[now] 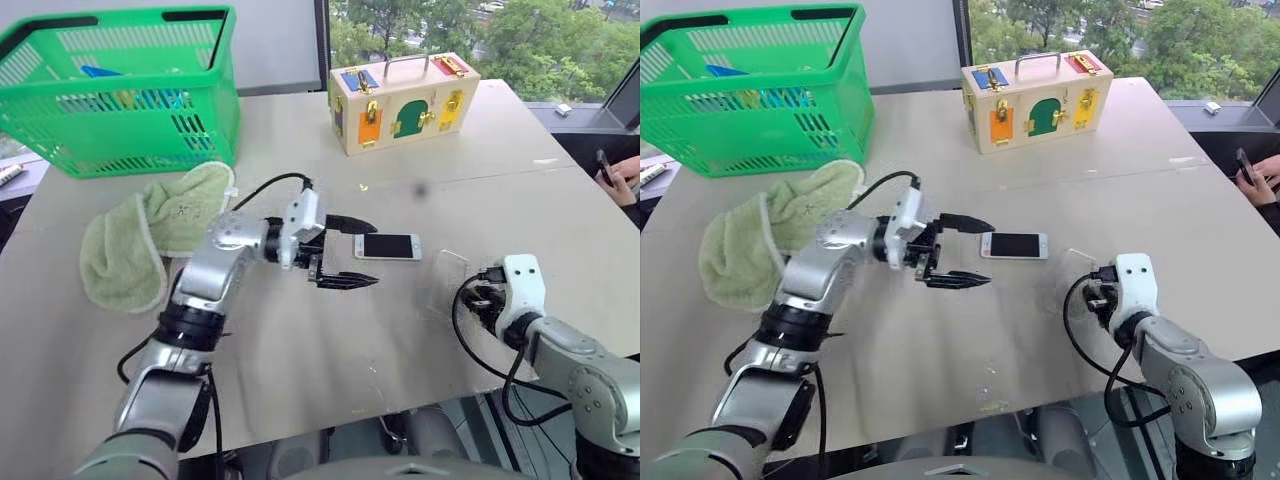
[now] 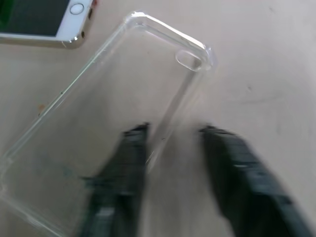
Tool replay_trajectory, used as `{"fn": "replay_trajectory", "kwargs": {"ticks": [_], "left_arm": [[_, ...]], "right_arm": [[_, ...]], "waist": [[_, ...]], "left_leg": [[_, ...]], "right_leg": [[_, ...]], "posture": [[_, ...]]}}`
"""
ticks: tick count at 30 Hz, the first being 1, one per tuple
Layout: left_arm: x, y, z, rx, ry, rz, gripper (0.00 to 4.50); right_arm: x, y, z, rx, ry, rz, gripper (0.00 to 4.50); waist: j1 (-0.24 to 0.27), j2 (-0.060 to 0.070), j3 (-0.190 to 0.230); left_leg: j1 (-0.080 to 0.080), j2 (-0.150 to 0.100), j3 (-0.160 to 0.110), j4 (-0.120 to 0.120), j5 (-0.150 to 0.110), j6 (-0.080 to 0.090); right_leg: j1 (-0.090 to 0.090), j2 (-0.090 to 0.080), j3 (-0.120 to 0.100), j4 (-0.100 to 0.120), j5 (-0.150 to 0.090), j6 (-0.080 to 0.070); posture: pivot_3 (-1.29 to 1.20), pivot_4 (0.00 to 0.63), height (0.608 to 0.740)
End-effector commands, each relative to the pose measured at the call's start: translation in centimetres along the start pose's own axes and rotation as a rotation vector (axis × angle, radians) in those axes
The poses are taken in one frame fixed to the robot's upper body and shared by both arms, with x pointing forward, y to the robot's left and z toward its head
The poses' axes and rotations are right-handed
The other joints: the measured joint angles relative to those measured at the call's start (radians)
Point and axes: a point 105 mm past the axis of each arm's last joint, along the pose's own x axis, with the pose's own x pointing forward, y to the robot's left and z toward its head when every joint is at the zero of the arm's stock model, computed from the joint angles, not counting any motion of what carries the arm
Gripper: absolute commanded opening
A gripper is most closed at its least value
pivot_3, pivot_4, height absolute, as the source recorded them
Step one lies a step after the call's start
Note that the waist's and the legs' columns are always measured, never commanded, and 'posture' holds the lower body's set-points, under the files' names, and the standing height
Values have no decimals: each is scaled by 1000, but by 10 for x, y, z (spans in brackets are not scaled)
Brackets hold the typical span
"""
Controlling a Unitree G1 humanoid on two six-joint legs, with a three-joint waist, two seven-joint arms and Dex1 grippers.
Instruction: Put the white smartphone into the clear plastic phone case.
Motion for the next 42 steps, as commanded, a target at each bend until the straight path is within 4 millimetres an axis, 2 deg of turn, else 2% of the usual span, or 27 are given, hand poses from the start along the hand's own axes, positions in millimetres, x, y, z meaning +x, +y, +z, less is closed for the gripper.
{"fn": "replay_trajectory", "kwargs": {"ticks": [1,5,9,13,15,19,23,27,29,31,34,36,37,38,39,42], "left_arm": [[-11,-14,18,-2,-55,-33,4500],[-21,-27,13,-61,-28,-43,4500],[-28,-33,8,-101,-15,3,4500],[-43,-36,-3,-161,5,102,4500],[-55,-37,-10,-186,22,159,4500],[-81,-32,-23,-212,45,306,4500],[-108,-25,-30,-209,86,394,4500],[-116,-36,-33,-212,112,406,4500],[-118,-46,-38,-220,141,397,4500],[-118,-51,-40,-221,154,394,4500],[-117,-56,-42,-228,167,395,4500],[-116,-58,-45,-240,173,398,4500],[-115,-58,-45,-245,171,399,4500],[-115,-57,-45,-248,168,401,4500],[-113,-57,-46,-248,163,395,4500],[-103,-58,-47,-245,141,355,4500]], "right_arm": [[0,7,-8,-39,55,50,33],[-2,10,-2,-111,34,99,33],[-8,13,16,-247,-42,155,33],[-14,35,42,-493,-150,312,33],[-11,54,52,-587,-185,420,33],[16,104,65,-851,-217,679,33],[50,159,69,-1017,-237,939,33],[80,190,70,-1180,-238,1028,33],[90,204,66,-1256,-233,1072,33],[94,210,60,-1281,-215,1121,33],[98,217,62,-1279,-242,1141,906],[96,221,77,-1225,-317,1130,1808],[92,220,85,-1185,-341,1132,2026],[90,220,90,-1160,-354,1135,2612],[84,217,98,-1109,-361,1152,2922],[58,202,122,-949,-376,1188,4413]], "waist": [[0,0,0],[-1,0,0],[-1,0,0],[-16,0,1],[-29,-1,2],[-45,-2,4],[-46,-3,5],[-47,-4,6],[-48,-3,6],[-47,-4,6],[-41,-3,6],[-41,-3,7],[-40,-3,7],[-40,-3,7],[-39,-3,7],[-31,-2,8]], "left_leg": [[1,0,0,0,0,0],[3,0,0,-1,0,0],[4,0,2,-1,0,0],[6,0,6,-2,0,0],[7,0,6,-2,0,0],[11,2,7,-4,0,0],[11,2,5,-4,0,0],[10,3,6,-6,0,0],[10,3,8,-6,0,0],[9,3,8,-7,0,0],[9,1,8,-9,0,-1],[9,1,9,-9,0,-1],[10,1,9,-9,0,-1],[10,1,8,-9,0,-1],[10,1,8,-9,0,-1],[10,1,8,-9,0,-1]], "right_leg": [[0,0,1,1,0,0],[0,1,3,2,0,0],[0,1,4,2,0,0],[0,1,8,2,0,0],[0,1,8,2,0,0],[0,3,9,4,0,0],[0,6,9,7,0,-1],[-2,6,11,8,0,-1],[-2,4,12,7,0,-1],[-2,1,12,7,0,-2],[-2,-2,11,5,0,-2],[-2,-3,11,5,0,-2],[-2,-3,11,5,0,-2],[-2,-3,11,6,0,-2],[-2,-3,11,6,0,-2],[-2,-3,10,8,0,-2]], "posture": [[0,150,740],[0,150,740],[0,150,740],[0,150,740],[0,150,740],[0,150,740],[0,150,740],[0,150,740],[0,150,740],[0,150,740],[0,150,740],[0,150,740],[0,150,740],[0,150,740],[0,150,740],[0,150,740]]}}
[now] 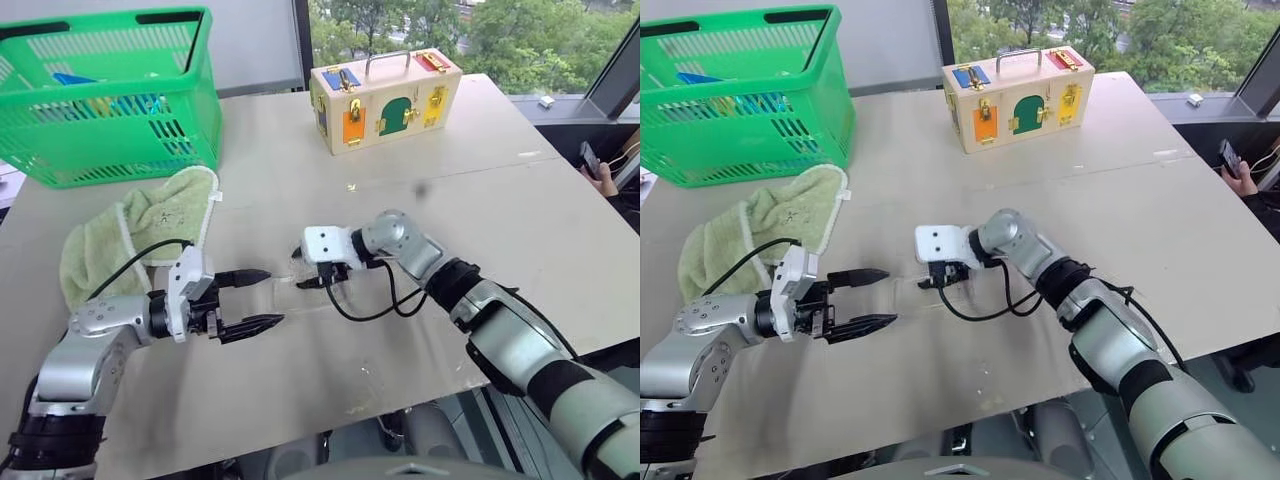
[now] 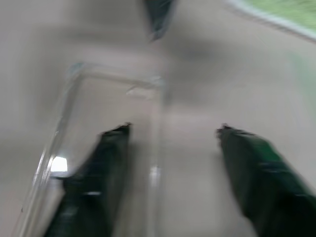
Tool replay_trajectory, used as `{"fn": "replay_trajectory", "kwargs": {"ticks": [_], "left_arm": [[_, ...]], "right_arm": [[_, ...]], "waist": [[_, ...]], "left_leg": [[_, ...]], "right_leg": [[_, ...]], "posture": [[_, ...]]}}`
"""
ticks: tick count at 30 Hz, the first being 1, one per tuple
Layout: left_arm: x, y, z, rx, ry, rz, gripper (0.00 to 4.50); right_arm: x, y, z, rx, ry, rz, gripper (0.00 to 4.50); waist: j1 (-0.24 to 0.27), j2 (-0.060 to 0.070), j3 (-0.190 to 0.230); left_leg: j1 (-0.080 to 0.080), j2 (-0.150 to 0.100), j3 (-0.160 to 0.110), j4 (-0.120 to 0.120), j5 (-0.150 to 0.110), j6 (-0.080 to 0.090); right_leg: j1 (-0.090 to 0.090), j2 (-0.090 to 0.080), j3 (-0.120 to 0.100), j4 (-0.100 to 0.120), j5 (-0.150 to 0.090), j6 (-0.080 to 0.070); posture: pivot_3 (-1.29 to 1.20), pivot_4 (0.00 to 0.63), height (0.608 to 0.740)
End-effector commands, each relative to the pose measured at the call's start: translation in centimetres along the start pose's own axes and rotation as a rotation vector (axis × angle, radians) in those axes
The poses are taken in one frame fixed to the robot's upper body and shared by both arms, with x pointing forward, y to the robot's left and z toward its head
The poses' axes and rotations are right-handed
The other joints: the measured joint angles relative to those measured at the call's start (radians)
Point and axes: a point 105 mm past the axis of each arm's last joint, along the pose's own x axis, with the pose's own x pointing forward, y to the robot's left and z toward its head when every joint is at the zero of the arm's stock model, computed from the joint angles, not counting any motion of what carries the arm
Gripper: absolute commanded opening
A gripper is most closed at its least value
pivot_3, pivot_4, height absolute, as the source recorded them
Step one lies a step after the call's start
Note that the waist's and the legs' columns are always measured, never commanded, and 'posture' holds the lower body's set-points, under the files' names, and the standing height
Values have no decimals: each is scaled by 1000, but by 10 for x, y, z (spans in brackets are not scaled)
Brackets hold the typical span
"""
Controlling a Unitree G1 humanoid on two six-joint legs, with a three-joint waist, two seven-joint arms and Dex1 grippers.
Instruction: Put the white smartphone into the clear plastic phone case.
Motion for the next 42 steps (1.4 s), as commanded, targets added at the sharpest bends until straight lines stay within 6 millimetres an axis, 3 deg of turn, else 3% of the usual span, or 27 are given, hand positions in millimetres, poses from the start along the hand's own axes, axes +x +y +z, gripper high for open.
{"fn": "replay_trajectory", "kwargs": {"ticks": [1,4,9,17,26,30,32,36,42], "left_arm": [[9,-5,10,48,-36,-48,4500],[12,-2,13,54,-50,-50,4500],[22,-10,13,43,-74,-92,4500],[21,-15,9,57,-47,-101,4500],[7,-15,5,60,-53,-44,4500],[-2,-12,-1,70,-36,12,4500],[-3,-10,-1,72,-38,36,4500],[-1,-10,0,65,-37,58,4500],[-1,-2,-7,50,-27,66,4500]], "right_arm": [[-42,-10,36,65,-126,-59,4413],[-74,-1,21,85,-32,-115,4413],[-112,8,-33,185,173,-250,4413],[-107,-14,-69,250,272,-318,4413],[-96,-9,-103,348,352,-178,4413],[-94,-2,-105,401,311,-129,3131],[-95,0,-106,409,295,-127,2753],[-105,-3,-99,383,236,-168,2753],[-117,2,-55,337,96,-192,2753]], "waist": [[6,1,1],[15,1,1],[3,2,1],[-4,2,2],[-19,1,1],[-17,2,1],[-15,1,0],[-12,1,0],[7,3,2]], "left_leg": [[0,0,0,0,0,0],[0,0,0,0,0,0],[0,-1,3,0,0,0],[2,0,1,0,0,0],[4,1,3,0,0,0],[6,2,2,0,0,0],[6,2,2,0,0,0],[6,1,2,0,0,0],[1,0,2,-2,0,0]], "right_leg": [[0,0,0,0,0,0],[0,0,-1,0,0,0],[0,0,1,-1,-3,4],[0,5,1,1,-2,3],[0,4,3,0,-2,3],[2,4,3,2,-2,2],[2,4,3,2,-1,2],[2,2,3,2,-2,2],[0,1,1,-1,-2,3]], "posture": [[0,150,740],[0,150,740],[0,150,740],[0,150,740],[0,150,740],[0,150,740],[0,150,740],[0,150,740],[0,150,740]]}}
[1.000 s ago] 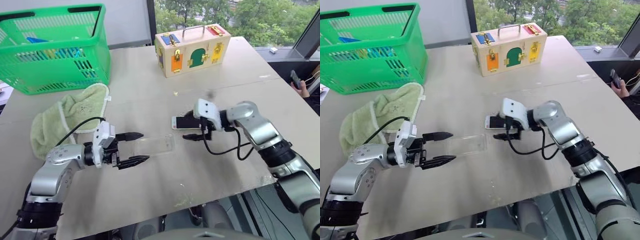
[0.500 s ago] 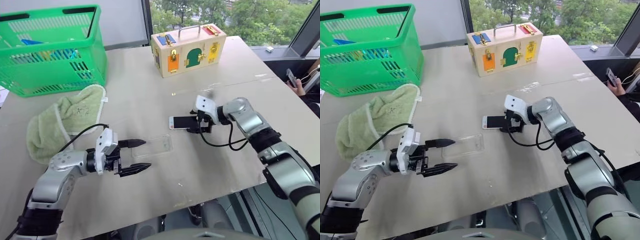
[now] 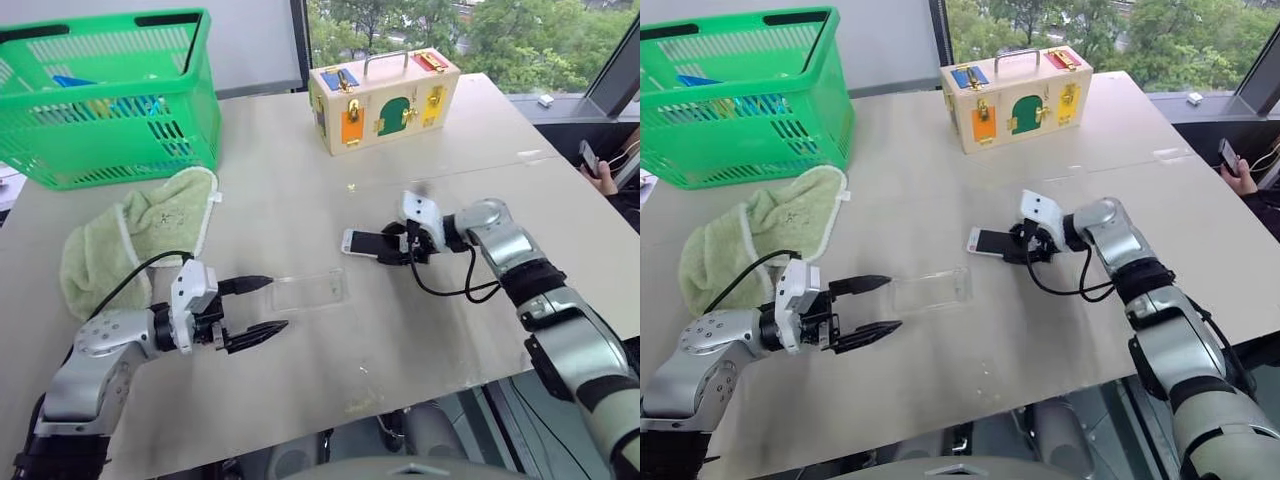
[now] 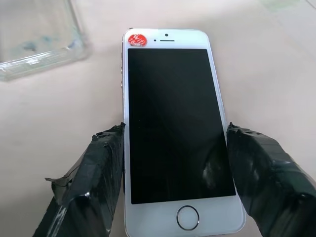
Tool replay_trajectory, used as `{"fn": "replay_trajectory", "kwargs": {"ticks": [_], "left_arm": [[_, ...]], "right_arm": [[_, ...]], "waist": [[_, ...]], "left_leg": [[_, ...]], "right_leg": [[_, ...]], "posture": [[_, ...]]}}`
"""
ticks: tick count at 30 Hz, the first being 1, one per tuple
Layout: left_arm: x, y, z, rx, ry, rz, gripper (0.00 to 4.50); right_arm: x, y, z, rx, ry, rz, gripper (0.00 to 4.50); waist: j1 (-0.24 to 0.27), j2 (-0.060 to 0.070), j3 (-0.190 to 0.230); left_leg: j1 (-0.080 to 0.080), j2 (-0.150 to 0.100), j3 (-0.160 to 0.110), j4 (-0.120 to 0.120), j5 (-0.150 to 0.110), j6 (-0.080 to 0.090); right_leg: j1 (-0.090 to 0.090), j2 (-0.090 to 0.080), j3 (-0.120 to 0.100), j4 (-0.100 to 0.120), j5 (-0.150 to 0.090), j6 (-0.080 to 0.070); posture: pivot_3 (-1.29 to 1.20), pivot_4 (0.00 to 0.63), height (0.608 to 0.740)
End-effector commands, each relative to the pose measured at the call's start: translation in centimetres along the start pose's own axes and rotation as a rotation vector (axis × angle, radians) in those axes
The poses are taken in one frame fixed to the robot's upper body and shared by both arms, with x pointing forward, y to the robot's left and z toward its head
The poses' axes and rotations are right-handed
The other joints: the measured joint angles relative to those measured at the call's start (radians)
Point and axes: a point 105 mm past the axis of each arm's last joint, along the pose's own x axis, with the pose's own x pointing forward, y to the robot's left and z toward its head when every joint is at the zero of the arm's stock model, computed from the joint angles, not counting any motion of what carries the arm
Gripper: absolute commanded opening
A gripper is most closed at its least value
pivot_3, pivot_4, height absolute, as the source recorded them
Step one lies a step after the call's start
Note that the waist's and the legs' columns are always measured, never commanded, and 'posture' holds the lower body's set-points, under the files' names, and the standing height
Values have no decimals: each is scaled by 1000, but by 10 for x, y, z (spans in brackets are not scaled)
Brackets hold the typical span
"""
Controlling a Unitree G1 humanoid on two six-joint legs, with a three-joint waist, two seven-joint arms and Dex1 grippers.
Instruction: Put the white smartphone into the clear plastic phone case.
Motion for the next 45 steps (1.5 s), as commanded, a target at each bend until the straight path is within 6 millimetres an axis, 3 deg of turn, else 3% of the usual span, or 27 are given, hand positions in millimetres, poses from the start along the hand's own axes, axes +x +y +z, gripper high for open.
{"fn": "replay_trajectory", "kwargs": {"ticks": [1,6,13,19,25,36,45], "left_arm": [[-1,4,1,28,2,-5,4500],[11,7,2,36,-17,-16,4500],[6,8,-5,22,-4,4,4500],[1,11,-10,10,13,28,4500],[-9,17,-18,-5,43,68,4500],[-7,18,-19,14,42,89,4500],[-3,13,-21,16,43,85,4500]], "right_arm": [[-9,14,24,-32,-67,20,2753],[-8,21,13,-19,-23,-2,2753],[-5,40,49,-80,-106,32,2753],[27,64,75,-196,-77,102,2753],[56,80,67,-306,40,175,2753],[63,80,40,-316,187,191,2753],[70,71,39,-249,194,134,2753]], "waist": [[3,1,0],[4,1,1],[1,1,1],[2,1,1],[4,1,1],[3,0,1],[0,0,0]], "left_leg": [[0,0,0,-1,0,0],[0,0,0,-3,0,0],[0,0,0,-4,0,0],[0,1,0,-5,0,0],[-1,0,0,-5,0,0],[-1,0,0,-5,0,0],[1,0,0,-5,0,0]], "right_leg": [[0,0,0,0,0,0],[-1,1,0,-2,0,0],[-2,2,0,-2,0,0],[-3,3,-1,-2,0,0],[-3,0,-1,-3,0,0],[-2,0,-1,-3,0,0],[-2,0,-1,-2,0,0]], "posture": [[0,150,740],[0,150,740],[0,150,740],[0,150,740],[0,150,740],[0,150,740],[0,150,740]]}}
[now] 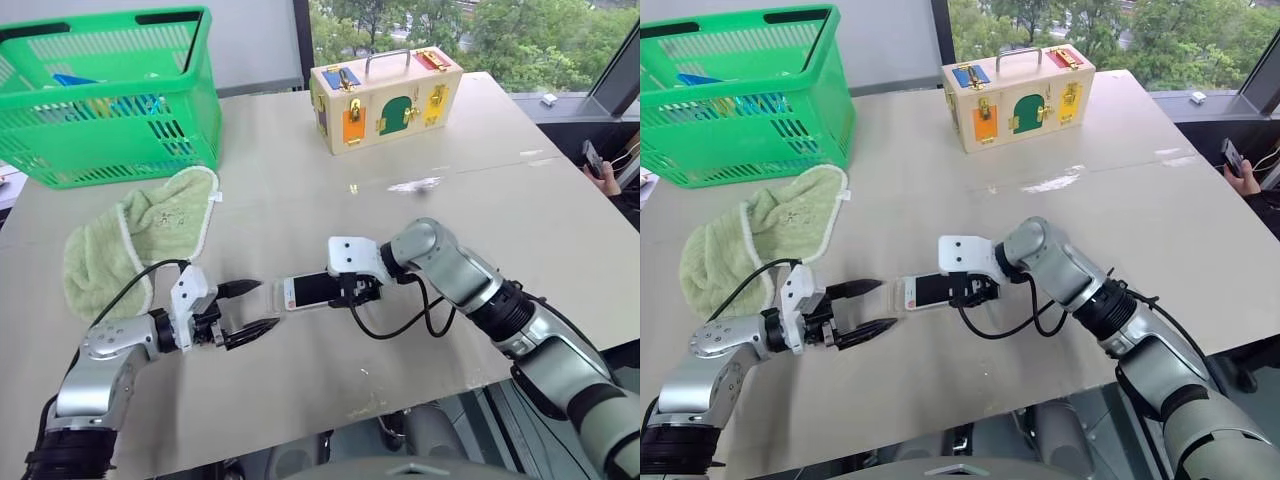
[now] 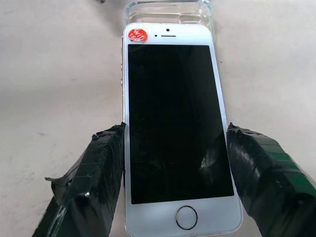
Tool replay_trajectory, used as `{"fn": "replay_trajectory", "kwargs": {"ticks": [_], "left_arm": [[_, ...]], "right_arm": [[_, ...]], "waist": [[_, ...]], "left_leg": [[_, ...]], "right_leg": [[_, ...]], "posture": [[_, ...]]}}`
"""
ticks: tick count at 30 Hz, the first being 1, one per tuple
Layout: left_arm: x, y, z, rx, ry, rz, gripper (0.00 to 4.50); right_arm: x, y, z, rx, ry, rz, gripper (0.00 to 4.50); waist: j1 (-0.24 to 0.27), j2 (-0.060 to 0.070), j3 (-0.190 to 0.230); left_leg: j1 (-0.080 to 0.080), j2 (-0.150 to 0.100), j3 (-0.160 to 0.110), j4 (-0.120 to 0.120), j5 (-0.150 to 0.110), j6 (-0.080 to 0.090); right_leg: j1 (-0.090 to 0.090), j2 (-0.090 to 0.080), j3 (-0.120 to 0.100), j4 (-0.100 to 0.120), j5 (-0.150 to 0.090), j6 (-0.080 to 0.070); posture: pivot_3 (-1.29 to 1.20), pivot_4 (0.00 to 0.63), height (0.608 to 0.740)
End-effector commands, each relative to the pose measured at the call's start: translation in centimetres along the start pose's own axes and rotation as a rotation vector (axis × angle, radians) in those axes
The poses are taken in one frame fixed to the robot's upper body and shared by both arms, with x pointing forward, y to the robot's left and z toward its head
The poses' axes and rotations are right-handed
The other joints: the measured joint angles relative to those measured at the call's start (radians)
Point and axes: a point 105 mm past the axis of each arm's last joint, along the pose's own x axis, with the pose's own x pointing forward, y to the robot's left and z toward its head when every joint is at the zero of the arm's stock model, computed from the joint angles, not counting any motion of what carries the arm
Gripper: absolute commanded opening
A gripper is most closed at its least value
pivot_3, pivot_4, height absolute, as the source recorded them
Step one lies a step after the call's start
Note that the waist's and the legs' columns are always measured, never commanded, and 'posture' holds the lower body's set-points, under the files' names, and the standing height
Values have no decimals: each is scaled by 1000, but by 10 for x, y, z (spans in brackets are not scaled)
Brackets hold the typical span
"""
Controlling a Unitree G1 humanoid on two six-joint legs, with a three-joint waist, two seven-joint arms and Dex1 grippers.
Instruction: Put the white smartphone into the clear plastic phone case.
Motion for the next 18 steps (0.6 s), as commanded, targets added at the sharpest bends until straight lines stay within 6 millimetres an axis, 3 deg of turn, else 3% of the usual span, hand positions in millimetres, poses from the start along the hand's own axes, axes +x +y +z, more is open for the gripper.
{"fn": "replay_trajectory", "kwargs": {"ticks": [1,14,18], "left_arm": [[3,-4,11,44,-23,-11,4500],[8,-2,22,62,-36,-9,4500],[11,-3,23,64,-46,-1,4500]], "right_arm": [[5,-5,-18,67,71,-34,2753],[11,4,-46,-71,236,34,2753],[13,-2,-49,-28,240,1,2753]], "waist": [[-1,0,0],[2,1,-1],[1,1,-4]], "left_leg": [[1,0,0,0,0,0],[4,0,0,0,0,0],[4,0,0,0,0,0]], "right_leg": [[0,0,0,1,0,0],[1,-1,-1,4,0,-1],[2,-2,-1,3,0,-1]], "posture": [[0,150,740],[0,150,740],[0,150,740]]}}
